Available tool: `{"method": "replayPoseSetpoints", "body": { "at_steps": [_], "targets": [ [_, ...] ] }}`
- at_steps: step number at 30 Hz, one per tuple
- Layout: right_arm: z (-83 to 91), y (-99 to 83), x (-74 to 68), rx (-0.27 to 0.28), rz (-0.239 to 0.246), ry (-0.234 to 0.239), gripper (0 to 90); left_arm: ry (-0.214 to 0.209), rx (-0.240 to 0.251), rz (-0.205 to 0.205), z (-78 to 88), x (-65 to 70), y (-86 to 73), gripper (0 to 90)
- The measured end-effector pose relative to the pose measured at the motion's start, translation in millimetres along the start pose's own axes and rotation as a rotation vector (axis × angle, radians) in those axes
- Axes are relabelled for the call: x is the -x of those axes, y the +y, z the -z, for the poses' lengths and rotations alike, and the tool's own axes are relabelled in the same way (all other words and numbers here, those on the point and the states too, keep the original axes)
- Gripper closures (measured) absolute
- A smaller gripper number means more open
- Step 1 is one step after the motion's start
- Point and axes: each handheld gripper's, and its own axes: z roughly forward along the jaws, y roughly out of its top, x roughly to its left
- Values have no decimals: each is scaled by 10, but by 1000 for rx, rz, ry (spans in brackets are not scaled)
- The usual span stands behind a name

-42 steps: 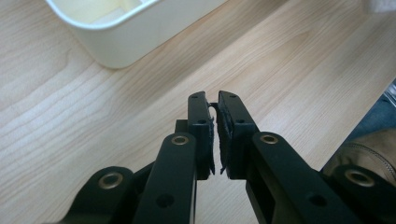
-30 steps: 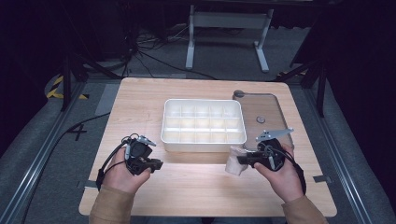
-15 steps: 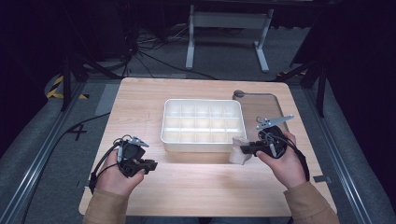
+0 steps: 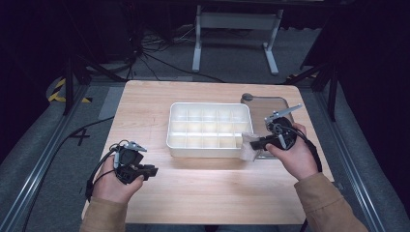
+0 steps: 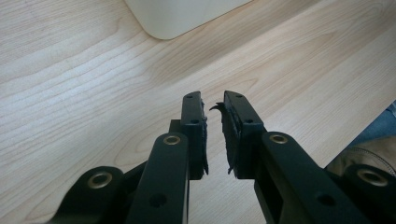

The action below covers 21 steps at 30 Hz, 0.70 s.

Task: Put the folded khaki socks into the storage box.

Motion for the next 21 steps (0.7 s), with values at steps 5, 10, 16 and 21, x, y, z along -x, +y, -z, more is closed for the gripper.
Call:
{"method": "replayPoseSetpoints", "body": {
  "at_steps": [5, 10, 16, 21],
  "targets": [
    [32, 108, 18, -23, 9, -25, 766, 0, -8, 4, -11, -10, -17, 778],
    [35, 215, 47, -47, 20, -43, 766, 6, -5, 16, -21, -22, -32, 766],
    [6, 327, 76, -75, 34, -76, 766, 22, 9, 28, -21, -49, -53, 732],
    [-48, 424, 93, -109, 67, -108, 766, 23, 7, 31, -24, -55, -59, 727]
  ]
}}
